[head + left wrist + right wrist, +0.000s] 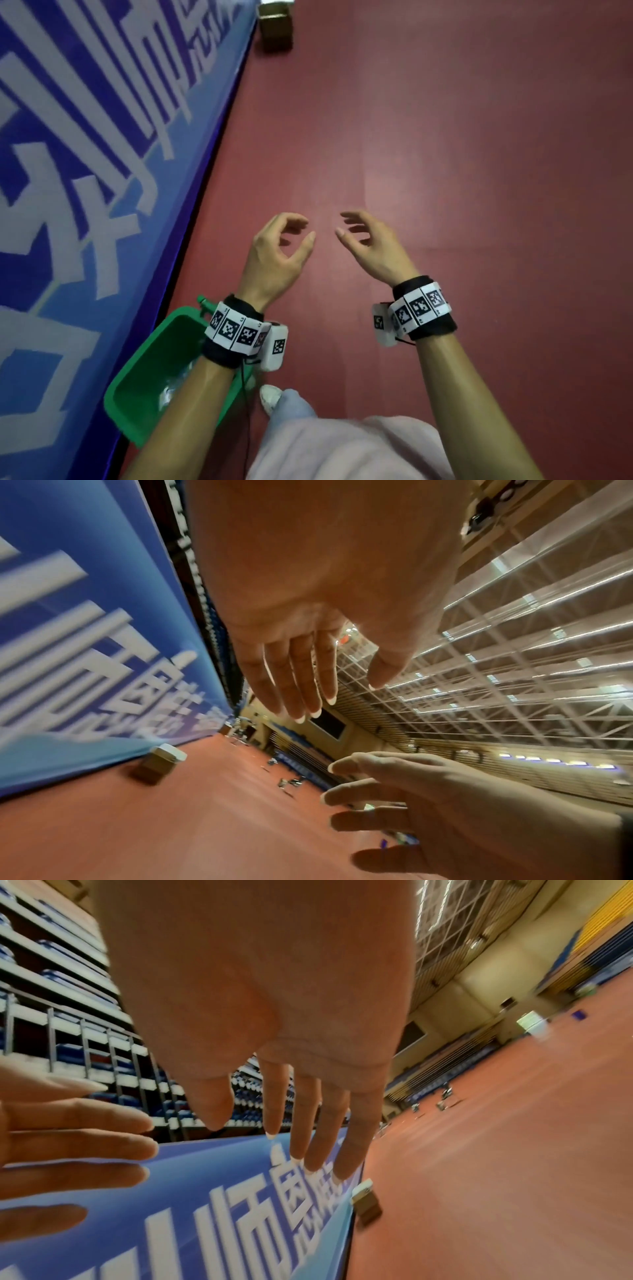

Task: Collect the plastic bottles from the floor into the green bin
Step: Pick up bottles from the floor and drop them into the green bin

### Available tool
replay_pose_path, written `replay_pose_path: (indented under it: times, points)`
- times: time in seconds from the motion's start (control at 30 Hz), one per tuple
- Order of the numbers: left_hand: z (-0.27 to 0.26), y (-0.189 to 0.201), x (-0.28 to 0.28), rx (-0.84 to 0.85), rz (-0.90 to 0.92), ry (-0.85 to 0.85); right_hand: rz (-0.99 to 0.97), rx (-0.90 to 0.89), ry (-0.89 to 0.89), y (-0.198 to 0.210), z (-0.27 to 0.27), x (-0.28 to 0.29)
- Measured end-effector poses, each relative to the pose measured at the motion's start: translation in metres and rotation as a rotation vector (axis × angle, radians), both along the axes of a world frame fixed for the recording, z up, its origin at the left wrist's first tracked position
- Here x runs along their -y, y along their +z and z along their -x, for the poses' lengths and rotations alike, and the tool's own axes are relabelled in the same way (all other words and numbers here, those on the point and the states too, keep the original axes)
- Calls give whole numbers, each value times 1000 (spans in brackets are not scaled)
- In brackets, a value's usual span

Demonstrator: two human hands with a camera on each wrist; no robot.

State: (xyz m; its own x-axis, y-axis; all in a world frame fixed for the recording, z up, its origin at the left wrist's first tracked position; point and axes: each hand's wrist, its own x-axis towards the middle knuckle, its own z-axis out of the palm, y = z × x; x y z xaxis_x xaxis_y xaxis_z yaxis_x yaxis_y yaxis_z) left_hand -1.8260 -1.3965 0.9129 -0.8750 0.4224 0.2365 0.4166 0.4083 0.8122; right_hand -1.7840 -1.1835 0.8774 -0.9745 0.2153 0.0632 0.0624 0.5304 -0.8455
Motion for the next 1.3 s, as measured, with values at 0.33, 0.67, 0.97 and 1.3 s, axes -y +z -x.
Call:
replay_pose_path:
  times: [0.33, 0.67, 0.97, 1.3]
  points:
    - [-106, 19, -269, -81, 46, -554, 62, -96, -660, 12, -209, -231]
    - [-231, -25, -588, -49, 111, -1151, 98, -101, -1384, -31, -448, -431]
    - [-396, -27, -829, -65, 167, -1635, 142, -39, -1897, -23, -615, -522]
    - [-611, -46, -974, -217, 204, -2009, 213, -44, -2231, -39, -788, -592]
